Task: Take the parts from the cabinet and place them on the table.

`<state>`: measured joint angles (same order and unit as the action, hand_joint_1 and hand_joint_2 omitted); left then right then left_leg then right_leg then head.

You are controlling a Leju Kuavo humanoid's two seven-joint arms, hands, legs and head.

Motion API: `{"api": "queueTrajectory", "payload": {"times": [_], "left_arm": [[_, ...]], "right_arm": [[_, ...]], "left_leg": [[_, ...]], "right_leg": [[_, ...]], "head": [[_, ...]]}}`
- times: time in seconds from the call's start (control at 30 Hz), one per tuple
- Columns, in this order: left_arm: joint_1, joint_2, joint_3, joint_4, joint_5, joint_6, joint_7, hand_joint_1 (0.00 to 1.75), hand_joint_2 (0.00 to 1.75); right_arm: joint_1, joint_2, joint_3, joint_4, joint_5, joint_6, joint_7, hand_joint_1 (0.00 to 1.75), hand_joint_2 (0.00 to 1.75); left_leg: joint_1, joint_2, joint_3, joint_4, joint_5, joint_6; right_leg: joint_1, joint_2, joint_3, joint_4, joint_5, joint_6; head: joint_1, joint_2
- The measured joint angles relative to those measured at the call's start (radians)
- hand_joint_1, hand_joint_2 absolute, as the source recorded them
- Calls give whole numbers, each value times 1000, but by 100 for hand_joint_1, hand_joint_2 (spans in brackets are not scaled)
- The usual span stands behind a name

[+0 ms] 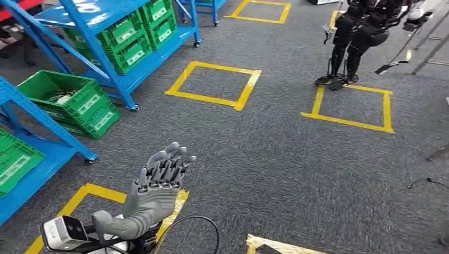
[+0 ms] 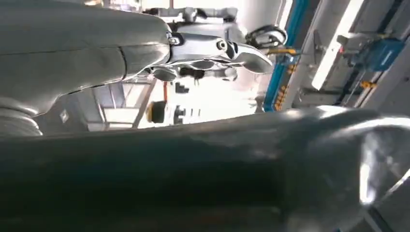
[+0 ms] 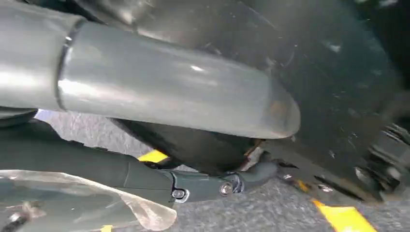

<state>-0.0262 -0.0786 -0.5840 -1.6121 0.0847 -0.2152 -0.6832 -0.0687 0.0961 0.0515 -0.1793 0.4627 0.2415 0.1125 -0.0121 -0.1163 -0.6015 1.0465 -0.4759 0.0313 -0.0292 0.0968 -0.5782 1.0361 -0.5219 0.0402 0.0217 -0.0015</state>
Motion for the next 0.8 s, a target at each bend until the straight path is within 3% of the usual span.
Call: {"api": "queueTrajectory", "payload": {"times": [0.1, 0.13, 0.17, 0.2, 0.23, 0.27, 0.3, 0.33, 0.37, 0.43, 0.47, 0.5, 0.53, 0.57, 0.63, 0.67, 0.7, 0.73, 0.8], "left_arm": [[5, 5, 0, 0, 0, 0, 0, 0, 0], [4, 7, 0, 0, 0, 0, 0, 0, 0], [5, 8, 0, 0, 0, 0, 0, 0, 0], [2, 10, 0, 0, 0, -1, -1, 0, 0], [1, 10, -1, 0, 2, -1, -1, 0, 0], [3, 10, -1, 0, 5, -4, -2, 0, 0], [4, 12, -1, 0, 6, -5, -2, 0, 0], [4, 14, -1, 1, 8, -7, -2, 0, 0], [4, 15, -1, 1, 8, -7, -2, 0, 0], [4, 16, 0, 1, 8, -8, -2, 0, 0], [3, 16, 0, 1, 8, -8, -2, 0, 0], [1, 16, -1, 1, 8, -8, -2, 0, 0], [-2, 16, -1, 1, 8, -10, -3, 0, 0], [-1, 16, 0, 1, 8, -11, -2, 0, 0], [1, 17, 0, 1, 8, -11, -2, 0, 0], [3, 16, 0, 0, 8, -12, -3, 0, 0], [-2, 15, 0, 0, 8, -13, -3, 0, 0], [-5, 13, 0, 1, 8, -13, -2, 0, 0], [-2, 13, 0, 1, 8, -13, -2, 0, 0]], "right_arm": [[-2, 0, 0, 0, 0, 3, 1, 0, 0], [-1, 2, 0, 0, 0, 3, 1, 0, 0], [-1, 2, 0, 0, 0, 3, 2, 0, 0], [2, 2, 0, 0, 0, 3, 3, 0, 0], [5, 2, 0, 0, 2, 3, 3, 0, 0], [7, 1, 0, 0, 2, 3, 3, 0, 0], [6, 0, 0, 0, 2, 3, 3, 0, 0], [6, 0, 0, 0, 2, 3, 3, 0, 0], [6, 0, 0, 0, 2, 3, 3, 0, 0], [6, 0, 0, 0, 2, 3, 3, 0, 0], [7, 0, 0, 0, 1, 3, 2, 0, 0], [10, 0, 0, 0, 1, 3, 2, 0, 0], [12, 0, 0, 0, 1, 2, 1, 0, 0], [11, 0, 0, 0, 1, 2, 0, 0, 0], [6, 0, 0, 0, 2, 0, 0, 0, 0], [7, -2, 0, -1, 3, 0, 0, 0, 0], [8, -2, 0, -1, 2, 0, -4, 0, 0], [7, -2, 0, -1, 1, 0, -6, 0, 0], [2, -2, 0, -1, 1, 0, -10, 0, 0]], "left_leg": [[7, -30, -6, -9, 10, -12], [7, -40, -6, -5, 6, -15], [0, 12, -12, 11, -7, -22], [1, 55, -33, 57, -33, -28], [2, 83, -72, 138, -71, -33], [5, 98, -115, 222, -105, -36], [8, 103, -147, 283, -121, -38], [10, 105, -160, 301, -114, -39], [10, 108, -147, 275, -84, -38], [8, 128, -71, 113, 14, -28], [0, 175, -33, 29, 44, -16], [-15, 213, -20, 18, 23, -12], [-17, 207, -16, -5, 15, -5], [-17, 197, -19, -2, 15, -4], [-12, 165, -14, -15, 17, 1], [-2, 154, -3, -26, 22, 5], [1, 142, -2, -29, 24, 10], [3, 132, -2, -29, 24, 13], [3, 107, 0, -29, 21, 17]], "right_leg": [[8, -28, 9, 7, 1, -13], [-2, -43, 14, -2, 3, -21], [2, -56, 21, -5, 3, -25], [3, -70, 26, -7, 1, -29], [6, -88, 29, -7, -3, -34], [8, -104, 31, -7, -6, -39], [9, -119, 32, -7, -9, -40], [10, -133, 36, -6, -13, -40], [10, -146, 41, -7, -17, -39], [12, -171, 57, -7, -28, -37], [13, -181, 65, -8, -34, -33], [22, -193, 70, -8, -40, -27], [23, -202, 68, -9, -42, -23], [25, -217, 71, -14, -43, -22], [27, -246, 89, -23, -48, -12], [23, -199, 78, -13, -60, -8], [20, -138, 56, 31, -81, -6], [19, -111, 15, 105, -114, -4], [19, -99, -77, 267, -168, 2]], "head": [[0, 0], [-1, 0], [-2, 0], [-13, 0], [-12, 0], [-13, 0], [-13, 0], [-13, 0], [-13, 0], [-13, 0], [-13, 0], [-13, 0], [-18, 0], [-14, 0], [-17, 0], [-15, 0], [-12, 0], [-10, 0], [-9, 0]]}}
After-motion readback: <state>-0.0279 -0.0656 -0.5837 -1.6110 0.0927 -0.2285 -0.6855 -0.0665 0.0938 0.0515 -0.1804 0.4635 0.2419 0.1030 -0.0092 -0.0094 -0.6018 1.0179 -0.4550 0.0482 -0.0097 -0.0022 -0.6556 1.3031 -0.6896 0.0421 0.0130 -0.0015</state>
